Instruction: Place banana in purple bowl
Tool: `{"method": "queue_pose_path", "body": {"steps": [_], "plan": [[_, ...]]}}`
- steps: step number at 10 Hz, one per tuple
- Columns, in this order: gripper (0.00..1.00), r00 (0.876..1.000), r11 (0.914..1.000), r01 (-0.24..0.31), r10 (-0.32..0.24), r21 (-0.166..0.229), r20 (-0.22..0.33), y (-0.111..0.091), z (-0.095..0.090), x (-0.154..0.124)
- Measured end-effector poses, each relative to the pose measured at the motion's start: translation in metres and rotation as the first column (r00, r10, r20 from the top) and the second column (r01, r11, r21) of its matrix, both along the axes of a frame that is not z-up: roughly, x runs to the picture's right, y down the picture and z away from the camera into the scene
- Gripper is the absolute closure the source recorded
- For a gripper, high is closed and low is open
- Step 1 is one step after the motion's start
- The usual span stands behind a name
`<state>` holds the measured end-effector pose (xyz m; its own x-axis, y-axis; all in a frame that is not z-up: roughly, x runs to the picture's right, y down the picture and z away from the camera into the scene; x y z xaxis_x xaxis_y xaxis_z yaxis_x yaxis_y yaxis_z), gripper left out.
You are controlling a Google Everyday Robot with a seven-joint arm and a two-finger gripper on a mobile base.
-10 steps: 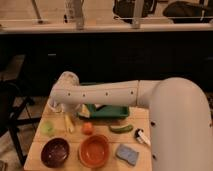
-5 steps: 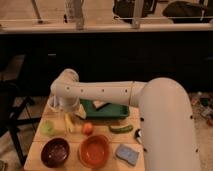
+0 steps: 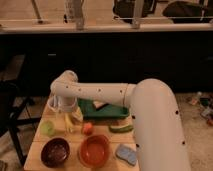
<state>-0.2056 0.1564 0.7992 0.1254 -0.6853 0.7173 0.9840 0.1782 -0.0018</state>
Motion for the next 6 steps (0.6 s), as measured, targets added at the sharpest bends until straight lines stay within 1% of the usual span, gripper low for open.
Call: {"method": "queue_pose_path", "body": {"steps": [1, 6], "plan": [[0.2, 1.0, 1.0, 0.01, -0.01, -0.001, 0.007, 0.0021, -0.0016, -0.0032], [0.2, 1.0, 0.9999, 0.01, -0.01, 0.0, 0.008, 0.0026, -0.0015, -0.003]]}}
